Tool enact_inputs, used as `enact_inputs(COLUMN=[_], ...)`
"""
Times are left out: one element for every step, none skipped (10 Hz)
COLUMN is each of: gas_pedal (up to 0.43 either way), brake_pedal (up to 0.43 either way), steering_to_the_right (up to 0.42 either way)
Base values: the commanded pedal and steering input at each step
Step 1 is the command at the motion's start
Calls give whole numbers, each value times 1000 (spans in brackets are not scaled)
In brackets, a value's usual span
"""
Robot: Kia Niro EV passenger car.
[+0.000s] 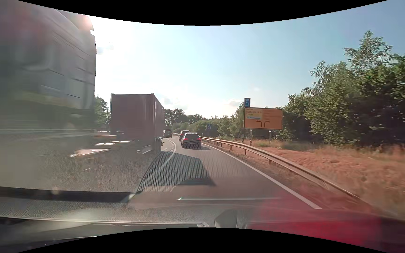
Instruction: Follow the waypoints while adhering to traffic rules and regulations
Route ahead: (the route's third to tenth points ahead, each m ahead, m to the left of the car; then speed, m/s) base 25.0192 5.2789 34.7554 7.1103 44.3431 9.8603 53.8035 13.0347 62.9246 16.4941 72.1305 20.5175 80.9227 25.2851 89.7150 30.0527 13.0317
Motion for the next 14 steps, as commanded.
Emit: enact_inputs(gas_pedal=[98,87,67,67,67,59,47,47,47,47,28,0,0,0], brake_pedal=[0,0,0,0,0,0,0,0,0,0,0,0,0,0], steering_to_the_right=[-36,-38,-38,-38,-39,-38,-40,-40,-40,-40,-39,-38,-38,-38])
